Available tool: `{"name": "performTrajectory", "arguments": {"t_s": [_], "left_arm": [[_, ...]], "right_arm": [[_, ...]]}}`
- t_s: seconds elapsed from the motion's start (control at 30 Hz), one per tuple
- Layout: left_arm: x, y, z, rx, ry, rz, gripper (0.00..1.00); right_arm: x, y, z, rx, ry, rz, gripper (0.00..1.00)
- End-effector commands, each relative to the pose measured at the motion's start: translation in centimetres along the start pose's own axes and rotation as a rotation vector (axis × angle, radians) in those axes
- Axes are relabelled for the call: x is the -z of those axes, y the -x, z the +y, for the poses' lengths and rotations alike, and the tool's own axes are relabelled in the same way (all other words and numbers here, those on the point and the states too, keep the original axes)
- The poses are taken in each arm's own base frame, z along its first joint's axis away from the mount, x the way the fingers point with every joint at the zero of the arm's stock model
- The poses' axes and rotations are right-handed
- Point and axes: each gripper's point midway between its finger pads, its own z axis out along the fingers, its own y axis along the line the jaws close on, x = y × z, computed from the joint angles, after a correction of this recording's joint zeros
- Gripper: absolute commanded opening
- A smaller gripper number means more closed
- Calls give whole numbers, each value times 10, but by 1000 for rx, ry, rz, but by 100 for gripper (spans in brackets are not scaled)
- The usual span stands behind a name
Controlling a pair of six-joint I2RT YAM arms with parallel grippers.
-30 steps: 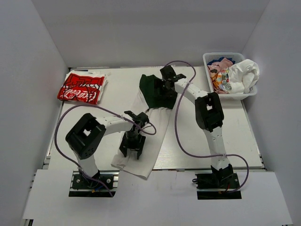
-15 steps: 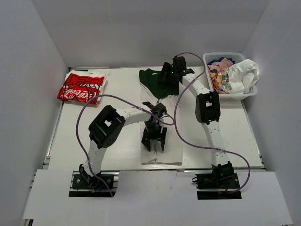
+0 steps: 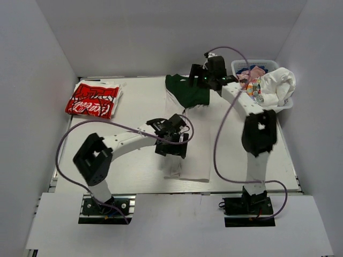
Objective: Fold and stack the t-shirts
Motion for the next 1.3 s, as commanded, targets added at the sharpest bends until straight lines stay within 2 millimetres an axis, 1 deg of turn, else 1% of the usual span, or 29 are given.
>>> {"name": "performTrajectory", "arguments": {"t_s": [0.0,0.03,0.07,0.1,0.13,0.17,0.2,0.23,0.27,0.3,0.33,0.37,0.4,0.43,0.5,0.53,0.6,0.7,0.77,0.83,0.9,0.93,1.0,1.03,1.13,1.17,1.2,1.23,1.27], "left_arm": [[23,-9,25,31,69,-96,100],[26,-15,31,47,80,-97,100],[30,-19,36,63,85,-108,100],[38,-28,45,94,92,-120,100],[41,-32,47,105,81,-132,100],[44,-43,50,123,43,-136,100],[38,-54,57,131,65,-111,100],[45,-52,53,132,11,-148,100],[38,-69,59,141,1,-115,100],[37,-75,60,141,-18,-111,100],[35,-79,59,151,-36,-112,100],[28,-87,62,150,-52,-102,100],[27,-88,59,149,-77,-104,100],[25,-88,56,147,-98,-106,100],[14,-89,49,124,-133,-84,100],[10,-92,50,125,-120,-70,100],[5,-90,50,115,-112,-61,100],[-7,-90,50,115,-101,-49,90],[-16,-95,52,116,-94,-24,83],[-23,-97,51,116,-103,-16,74],[-30,-100,54,117,-87,2,70],[-32,-102,55,118,-80,10,62],[-35,-100,52,108,-88,15,57],[-37,-102,51,108,-93,25,51],[-39,-107,52,109,-93,51,37],[-38,-110,49,101,-102,60,27],[-38,-112,50,102,-95,68,22],[-37,-115,52,102,-95,68,9],[-36,-116,50,101,-107,79,3]], "right_arm": [[78,14,20,102,-21,-119,90],[130,37,41,91,14,-220,90],[127,-3,23,76,-39,-157,90],[160,-10,27,53,-21,-205,90],[159,-50,18,27,-34,-135,90],[171,-76,31,-29,58,-120,90],[184,-97,23,-30,59,-120,90],[190,-114,36,-29,120,-91,90],[206,-126,40,-80,143,-70,90],[222,-135,50,-78,175,-72,90],[219,-177,33,-93,136,17,90],[230,-183,33,-123,136,14,90],[241,-209,22,-133,94,77,90],[243,-225,16,-142,76,109,90],[258,-251,24,-166,131,162,90],[260,-273,20,-190,127,231,90],[265,-306,13,-203,101,327,90],[269,-352,5,-218,82,489,90],[271,-371,1,-220,74,557,90],[268,-380,-5,-211,39,571,90],[264,-381,-7,-209,27,566,90],[262,-380,-6,-209,31,558,86],[260,-385,-10,-216,10,569,79],[257,-387,-11,-231,-4,569,66],[254,-394,-12,-263,-12,588,46],[254,-396,-12,-262,-13,597,36],[255,-399,-13,-268,-14,605,28],[255,-399,-13,-264,-14,607,20],[255,-399,-13,-255,-11,608,0]]}}
